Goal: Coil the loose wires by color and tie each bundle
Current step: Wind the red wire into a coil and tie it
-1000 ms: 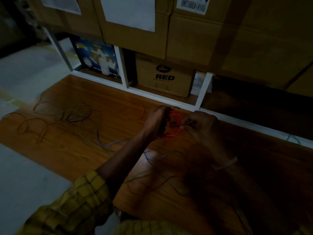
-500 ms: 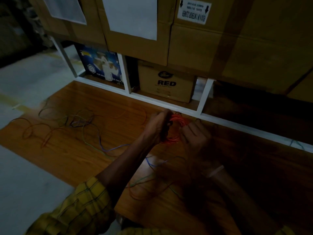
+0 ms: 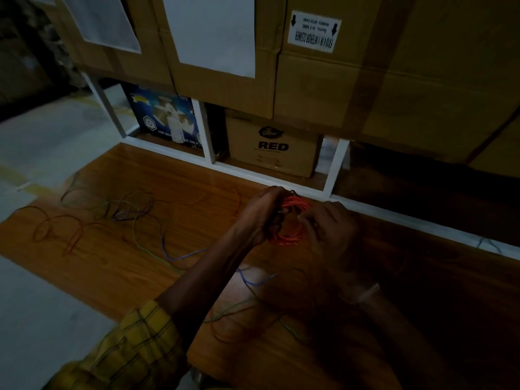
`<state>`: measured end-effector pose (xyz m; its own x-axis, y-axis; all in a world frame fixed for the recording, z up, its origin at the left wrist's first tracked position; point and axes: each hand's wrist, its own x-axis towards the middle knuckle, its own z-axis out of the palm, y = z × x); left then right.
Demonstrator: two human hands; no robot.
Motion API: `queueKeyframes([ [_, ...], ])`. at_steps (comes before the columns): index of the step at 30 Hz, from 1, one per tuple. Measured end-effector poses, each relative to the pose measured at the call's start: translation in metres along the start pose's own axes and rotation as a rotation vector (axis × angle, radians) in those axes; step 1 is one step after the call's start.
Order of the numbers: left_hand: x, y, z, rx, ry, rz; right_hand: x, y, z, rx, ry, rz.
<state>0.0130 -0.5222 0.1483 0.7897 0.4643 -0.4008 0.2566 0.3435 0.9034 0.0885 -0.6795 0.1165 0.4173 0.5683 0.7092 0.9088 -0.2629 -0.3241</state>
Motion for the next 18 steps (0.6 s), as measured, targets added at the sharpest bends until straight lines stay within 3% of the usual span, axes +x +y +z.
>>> queueKeyframes([
  [13,0.001,-0.005,-0.004,0.064,-0.045,0.207,0.007,0.001,-0.009,0.258,-0.071,0.108],
  [18,0.001,-0.007,-0.004,0.074,-0.037,0.216,0.012,-0.01,-0.016,0.455,-0.118,0.32],
])
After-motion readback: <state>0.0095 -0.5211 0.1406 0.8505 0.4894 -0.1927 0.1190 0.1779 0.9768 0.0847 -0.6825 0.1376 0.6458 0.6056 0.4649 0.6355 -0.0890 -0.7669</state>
